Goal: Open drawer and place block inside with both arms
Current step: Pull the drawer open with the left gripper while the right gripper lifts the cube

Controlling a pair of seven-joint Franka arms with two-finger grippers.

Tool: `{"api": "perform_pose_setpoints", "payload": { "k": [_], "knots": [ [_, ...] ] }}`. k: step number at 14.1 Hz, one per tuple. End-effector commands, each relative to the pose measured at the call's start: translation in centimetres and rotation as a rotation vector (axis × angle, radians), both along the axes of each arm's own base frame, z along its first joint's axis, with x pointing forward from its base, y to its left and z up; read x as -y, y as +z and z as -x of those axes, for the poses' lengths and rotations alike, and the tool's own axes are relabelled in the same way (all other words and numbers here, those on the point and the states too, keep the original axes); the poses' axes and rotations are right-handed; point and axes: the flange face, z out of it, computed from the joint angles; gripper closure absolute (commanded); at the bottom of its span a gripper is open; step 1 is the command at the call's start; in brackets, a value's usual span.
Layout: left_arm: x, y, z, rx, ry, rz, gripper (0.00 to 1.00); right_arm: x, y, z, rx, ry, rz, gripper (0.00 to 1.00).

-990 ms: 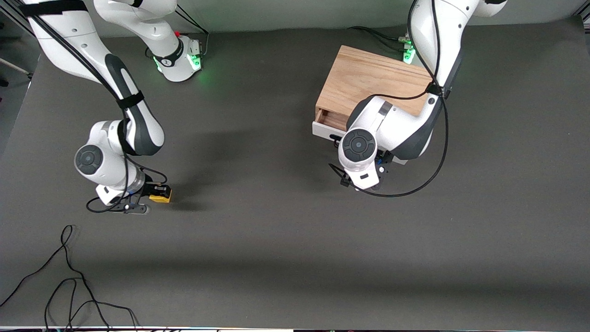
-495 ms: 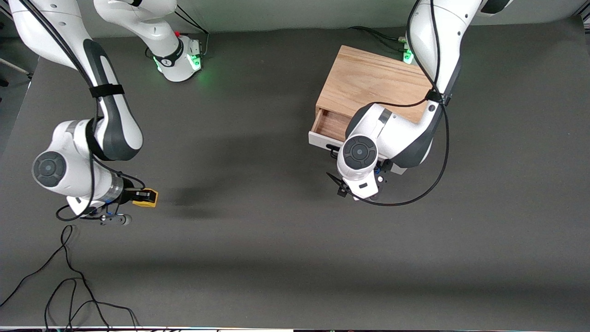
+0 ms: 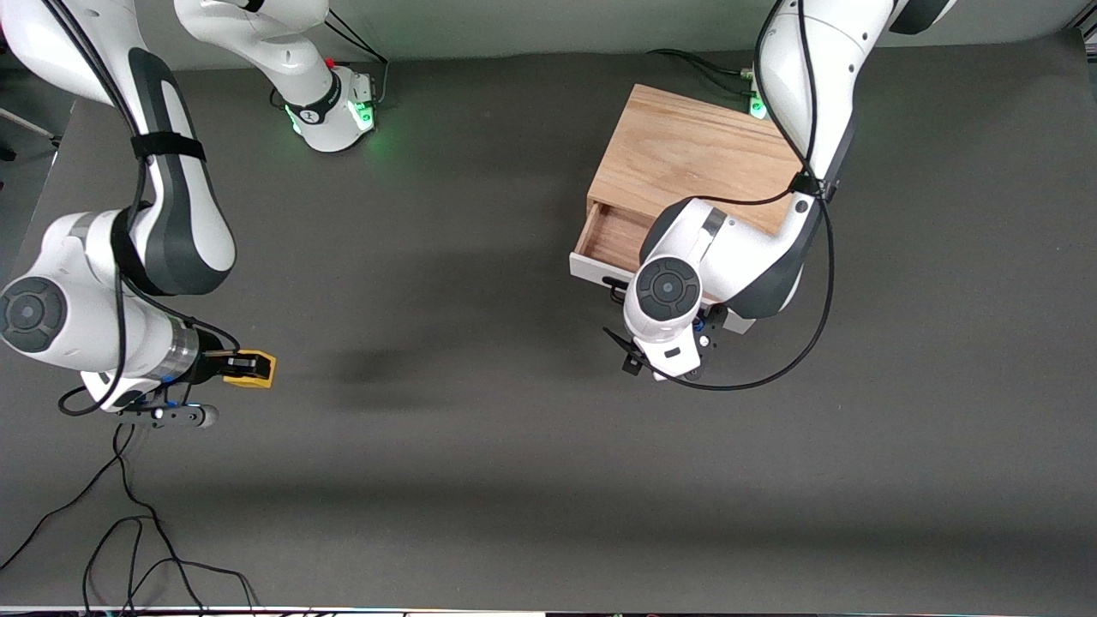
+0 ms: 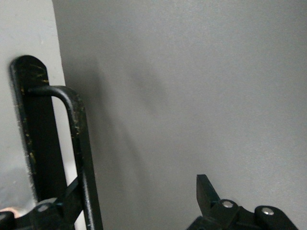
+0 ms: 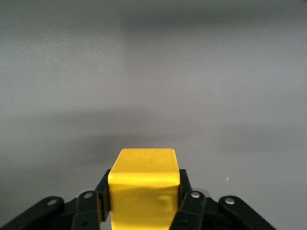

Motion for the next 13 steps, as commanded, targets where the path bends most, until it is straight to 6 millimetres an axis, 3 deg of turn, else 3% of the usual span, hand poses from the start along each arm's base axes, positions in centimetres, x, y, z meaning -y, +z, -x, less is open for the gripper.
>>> {"api": "perform_pose_setpoints", "payload": {
  "k": [1, 5, 10, 13],
  "knots": [
    [1.0, 0.0, -1.6, 0.035, -0.012, 0.026, 0.0, -1.7, 4.6, -0.3, -0.015, 0.002, 0.013, 0.72],
    [1.5, 0.5, -2.4, 0.094, -0.007, 0.064, 0.0, -3.4, 8.2, -0.1, -0.019, -0.027, 0.003, 0.72],
    [1.9, 1.3, -3.1, 0.148, -0.003, 0.099, 0.0, -6.8, 9.2, 0.7, -0.008, -0.043, -0.015, 0.72],
    [2.1, 1.1, -3.4, 0.172, -0.001, 0.114, 0.0, -7.0, 9.1, 0.7, -0.008, -0.042, -0.018, 0.72]
  ]
}}
